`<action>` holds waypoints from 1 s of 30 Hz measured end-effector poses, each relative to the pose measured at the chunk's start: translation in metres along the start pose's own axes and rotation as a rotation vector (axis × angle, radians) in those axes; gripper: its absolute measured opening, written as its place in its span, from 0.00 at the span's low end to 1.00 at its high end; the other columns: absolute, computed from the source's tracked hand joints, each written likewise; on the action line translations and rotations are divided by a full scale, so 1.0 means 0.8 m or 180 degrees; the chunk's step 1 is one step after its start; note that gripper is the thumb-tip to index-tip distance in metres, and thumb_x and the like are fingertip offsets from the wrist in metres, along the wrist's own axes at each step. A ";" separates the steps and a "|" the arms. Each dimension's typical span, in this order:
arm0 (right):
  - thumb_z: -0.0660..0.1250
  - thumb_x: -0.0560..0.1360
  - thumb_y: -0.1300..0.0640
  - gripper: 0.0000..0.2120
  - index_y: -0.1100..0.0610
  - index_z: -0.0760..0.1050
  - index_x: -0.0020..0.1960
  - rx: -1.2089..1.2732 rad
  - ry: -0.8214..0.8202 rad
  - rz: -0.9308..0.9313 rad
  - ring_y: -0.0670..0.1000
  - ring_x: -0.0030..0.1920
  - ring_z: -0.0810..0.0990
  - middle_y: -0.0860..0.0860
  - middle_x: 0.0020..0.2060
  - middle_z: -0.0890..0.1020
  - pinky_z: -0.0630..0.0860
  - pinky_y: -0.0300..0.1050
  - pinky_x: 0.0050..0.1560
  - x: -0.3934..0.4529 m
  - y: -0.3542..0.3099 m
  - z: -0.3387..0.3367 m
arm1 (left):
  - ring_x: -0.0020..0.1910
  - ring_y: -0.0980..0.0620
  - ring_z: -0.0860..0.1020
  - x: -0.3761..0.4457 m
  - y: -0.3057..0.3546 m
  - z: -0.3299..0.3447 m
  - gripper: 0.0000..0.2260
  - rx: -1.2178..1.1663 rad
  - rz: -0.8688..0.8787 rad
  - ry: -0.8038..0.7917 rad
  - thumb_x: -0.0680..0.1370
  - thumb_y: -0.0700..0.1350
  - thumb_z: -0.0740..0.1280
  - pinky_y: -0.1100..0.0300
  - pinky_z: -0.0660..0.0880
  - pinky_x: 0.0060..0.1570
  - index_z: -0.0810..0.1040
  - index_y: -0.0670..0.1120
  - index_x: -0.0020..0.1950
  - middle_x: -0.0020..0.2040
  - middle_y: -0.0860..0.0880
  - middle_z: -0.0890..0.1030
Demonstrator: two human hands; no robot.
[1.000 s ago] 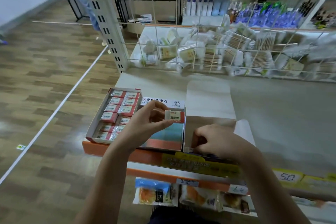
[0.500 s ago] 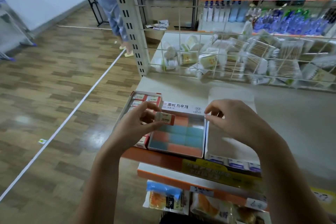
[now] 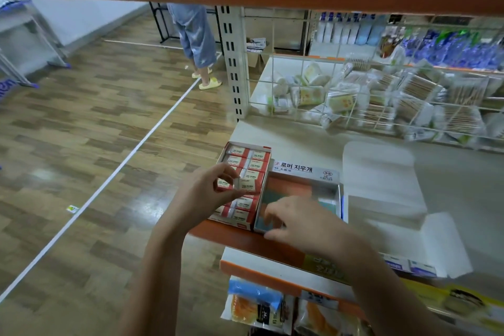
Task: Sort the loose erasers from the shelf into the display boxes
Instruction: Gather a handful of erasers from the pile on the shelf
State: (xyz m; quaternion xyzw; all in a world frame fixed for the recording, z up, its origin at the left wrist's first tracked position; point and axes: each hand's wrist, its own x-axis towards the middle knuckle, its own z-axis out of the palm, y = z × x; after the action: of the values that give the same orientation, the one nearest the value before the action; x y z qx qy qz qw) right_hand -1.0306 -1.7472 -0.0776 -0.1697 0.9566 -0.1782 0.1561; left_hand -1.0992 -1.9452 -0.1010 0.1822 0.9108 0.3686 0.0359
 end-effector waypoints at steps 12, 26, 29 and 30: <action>0.65 0.75 0.50 0.04 0.50 0.73 0.47 0.0213 0.0056 0.0244 0.45 0.44 0.74 0.45 0.45 0.75 0.71 0.38 0.43 0.008 -0.009 0.018 | 0.58 0.53 0.69 0.019 -0.008 0.009 0.16 0.1139 0.0392 -0.0058 0.70 0.58 0.70 0.53 0.73 0.52 0.80 0.53 0.54 0.57 0.54 0.78; 0.62 0.77 0.50 0.09 0.52 0.75 0.54 0.0296 0.0597 0.0655 0.45 0.50 0.73 0.46 0.50 0.77 0.69 0.39 0.49 -0.024 -0.002 -0.015 | 0.58 0.51 0.72 0.044 0.053 0.002 0.13 0.1268 0.1092 -0.0559 0.76 0.54 0.65 0.54 0.72 0.54 0.77 0.53 0.59 0.57 0.52 0.78; 0.64 0.76 0.52 0.08 0.52 0.78 0.52 0.0154 0.1313 0.0857 0.47 0.49 0.73 0.48 0.47 0.79 0.65 0.40 0.47 -0.065 0.027 -0.038 | 0.53 0.51 0.73 0.056 0.116 0.031 0.11 0.1087 0.1467 -0.0446 0.77 0.53 0.64 0.57 0.68 0.48 0.79 0.52 0.57 0.53 0.52 0.80; 0.65 0.75 0.54 0.08 0.53 0.79 0.52 0.0156 0.1516 0.0947 0.49 0.50 0.74 0.49 0.48 0.80 0.66 0.40 0.49 -0.083 0.040 -0.046 | 0.53 0.50 0.74 0.058 0.139 0.044 0.11 0.1026 0.1616 -0.0492 0.77 0.53 0.64 0.57 0.68 0.48 0.79 0.52 0.57 0.53 0.52 0.80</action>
State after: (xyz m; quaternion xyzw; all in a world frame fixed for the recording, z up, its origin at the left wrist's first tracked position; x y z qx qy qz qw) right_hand -0.9931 -1.6836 -0.0419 0.0230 0.9761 -0.2113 -0.0447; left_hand -1.1015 -1.8315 -0.0472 0.4347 0.8775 0.2016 -0.0175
